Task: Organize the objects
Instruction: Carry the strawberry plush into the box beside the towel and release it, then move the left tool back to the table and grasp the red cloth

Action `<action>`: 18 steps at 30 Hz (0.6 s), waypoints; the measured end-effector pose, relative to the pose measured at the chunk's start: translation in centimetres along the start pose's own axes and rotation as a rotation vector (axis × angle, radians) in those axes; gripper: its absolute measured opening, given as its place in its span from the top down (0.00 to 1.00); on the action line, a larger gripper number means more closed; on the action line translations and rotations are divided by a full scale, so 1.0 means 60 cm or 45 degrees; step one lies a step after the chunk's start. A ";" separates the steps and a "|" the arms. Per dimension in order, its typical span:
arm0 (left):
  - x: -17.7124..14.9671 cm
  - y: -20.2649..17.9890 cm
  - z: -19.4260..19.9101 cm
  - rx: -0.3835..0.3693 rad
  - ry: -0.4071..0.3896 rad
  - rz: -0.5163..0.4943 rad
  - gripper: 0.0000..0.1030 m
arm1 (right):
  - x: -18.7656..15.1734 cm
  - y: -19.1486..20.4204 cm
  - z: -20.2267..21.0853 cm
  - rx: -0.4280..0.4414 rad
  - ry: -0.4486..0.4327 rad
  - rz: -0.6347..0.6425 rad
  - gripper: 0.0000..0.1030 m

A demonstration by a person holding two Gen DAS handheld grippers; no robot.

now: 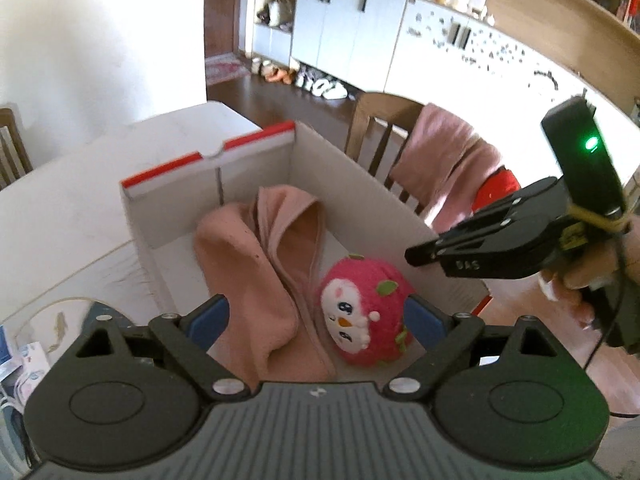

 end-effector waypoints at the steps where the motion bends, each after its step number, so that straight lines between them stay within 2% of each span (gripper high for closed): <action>1: -0.002 0.005 0.009 0.006 -0.010 0.015 0.08 | 0.000 0.001 0.000 -0.003 -0.001 0.003 0.96; 10: -0.063 0.078 0.100 0.144 -0.061 0.199 0.08 | 0.000 0.003 0.001 -0.012 0.000 0.003 0.96; 18: -0.159 0.160 0.164 0.357 -0.016 0.382 0.08 | 0.002 0.006 0.003 -0.030 -0.004 0.007 0.96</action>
Point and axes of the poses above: each gripper's, at about its wrist camera, not at the fingertips, and z roughly against the way its jaws point, y to its left, x to its top, the point moved 5 cm from there along -z, roughly the way its jaws point, and after that the axes turned 15 degrees about -z, right-handed, at the moved point
